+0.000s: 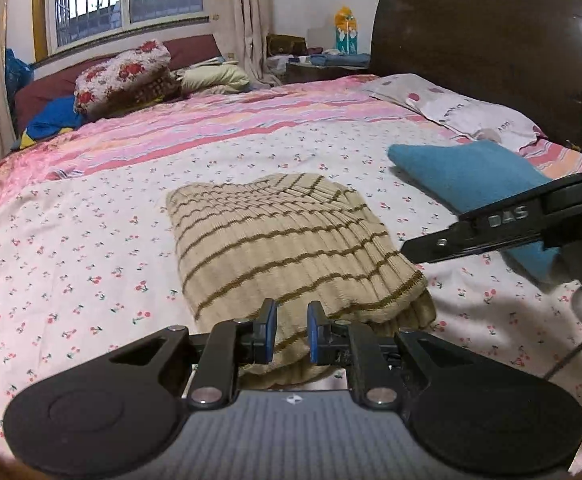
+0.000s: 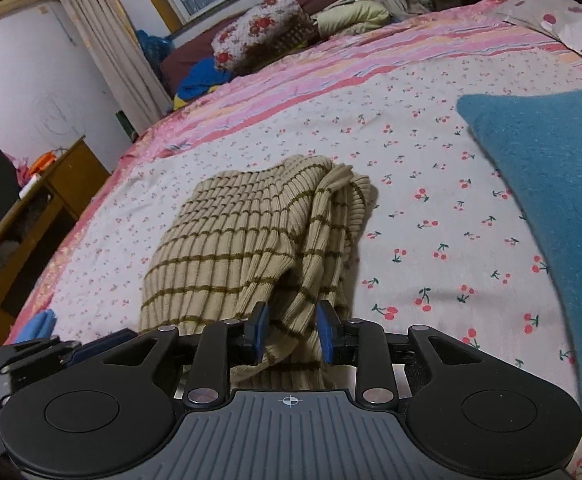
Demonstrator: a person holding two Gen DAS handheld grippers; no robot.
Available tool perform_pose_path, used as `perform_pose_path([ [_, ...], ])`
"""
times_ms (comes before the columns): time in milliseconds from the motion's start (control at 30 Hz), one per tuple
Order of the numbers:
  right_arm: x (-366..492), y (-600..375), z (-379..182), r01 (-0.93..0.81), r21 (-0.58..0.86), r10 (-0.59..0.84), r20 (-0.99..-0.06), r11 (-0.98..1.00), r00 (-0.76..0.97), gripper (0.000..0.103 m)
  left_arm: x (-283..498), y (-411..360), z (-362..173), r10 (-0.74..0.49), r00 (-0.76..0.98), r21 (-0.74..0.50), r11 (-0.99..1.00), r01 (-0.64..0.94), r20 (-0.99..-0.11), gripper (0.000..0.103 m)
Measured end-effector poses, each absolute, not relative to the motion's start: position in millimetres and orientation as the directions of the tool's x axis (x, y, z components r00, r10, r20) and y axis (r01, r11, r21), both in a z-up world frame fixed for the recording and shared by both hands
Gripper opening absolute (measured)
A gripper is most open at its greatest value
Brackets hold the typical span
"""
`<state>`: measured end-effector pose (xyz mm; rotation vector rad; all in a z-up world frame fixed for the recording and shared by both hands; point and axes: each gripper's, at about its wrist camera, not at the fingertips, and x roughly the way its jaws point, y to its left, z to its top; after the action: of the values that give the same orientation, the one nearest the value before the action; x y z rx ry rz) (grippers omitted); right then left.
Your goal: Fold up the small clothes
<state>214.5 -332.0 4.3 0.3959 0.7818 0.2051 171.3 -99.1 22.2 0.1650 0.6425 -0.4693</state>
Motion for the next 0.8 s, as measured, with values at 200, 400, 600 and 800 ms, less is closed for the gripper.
perform_pose_path([
  [200,207,-335,8,-0.045,0.520,0.408,-0.610,0.853,0.680,0.033,177,-97,20,-0.362,0.706,-0.002,0.890,0.455,-0.609,0.021],
  [400,214,-317,5,-0.067,0.491,0.410,-0.636,0.869,0.654,0.036,179,-98,20,-0.361,0.707,0.004,0.890,0.457,-0.608,0.023],
  [600,222,-305,5,-0.069,0.431,0.364,-0.653,0.900,0.664,0.005,183,-103,20,-0.361,0.717,0.013,0.889,0.458,-0.597,0.023],
  [800,201,-324,-2,-0.012,0.366,0.281,-0.695,0.931,0.662,0.004,195,-102,6,-0.339,0.712,0.016,0.898,0.441,-0.615,0.024],
])
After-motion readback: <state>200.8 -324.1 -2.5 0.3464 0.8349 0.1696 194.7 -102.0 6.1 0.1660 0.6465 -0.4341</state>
